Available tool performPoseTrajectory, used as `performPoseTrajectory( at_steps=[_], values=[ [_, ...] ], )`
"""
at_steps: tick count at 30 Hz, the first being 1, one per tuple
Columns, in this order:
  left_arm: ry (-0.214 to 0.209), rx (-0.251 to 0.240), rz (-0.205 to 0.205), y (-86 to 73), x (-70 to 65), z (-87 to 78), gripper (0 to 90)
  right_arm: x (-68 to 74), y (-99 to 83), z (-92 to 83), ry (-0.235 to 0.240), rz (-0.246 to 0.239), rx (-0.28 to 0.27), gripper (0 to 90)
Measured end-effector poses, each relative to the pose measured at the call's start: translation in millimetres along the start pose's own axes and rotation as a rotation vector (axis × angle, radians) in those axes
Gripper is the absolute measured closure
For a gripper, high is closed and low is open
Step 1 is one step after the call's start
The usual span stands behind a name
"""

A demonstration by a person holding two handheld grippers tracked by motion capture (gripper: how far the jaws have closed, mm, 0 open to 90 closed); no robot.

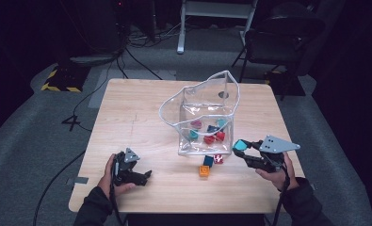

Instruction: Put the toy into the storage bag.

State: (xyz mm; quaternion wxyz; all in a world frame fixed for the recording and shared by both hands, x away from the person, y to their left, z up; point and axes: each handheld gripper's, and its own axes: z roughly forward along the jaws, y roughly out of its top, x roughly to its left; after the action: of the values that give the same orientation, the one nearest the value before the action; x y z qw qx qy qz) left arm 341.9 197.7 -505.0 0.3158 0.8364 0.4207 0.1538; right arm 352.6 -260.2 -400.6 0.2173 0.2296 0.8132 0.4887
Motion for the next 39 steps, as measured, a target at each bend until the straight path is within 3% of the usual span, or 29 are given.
performPoseTrajectory(
  at_steps=[20,39],
  values=[
    [-0.001,-0.001,0.0,0.0,0.0,0.1,0.6,-3.9,57.7,-13.1,-0.027,-0.05,-0.064,59.3],
    [-0.001,0.002,0.001,0.1,0.1,-0.2,0.6,-7.8,88.0,-5.8,-0.049,-0.062,-0.092,59.3]
  ],
)
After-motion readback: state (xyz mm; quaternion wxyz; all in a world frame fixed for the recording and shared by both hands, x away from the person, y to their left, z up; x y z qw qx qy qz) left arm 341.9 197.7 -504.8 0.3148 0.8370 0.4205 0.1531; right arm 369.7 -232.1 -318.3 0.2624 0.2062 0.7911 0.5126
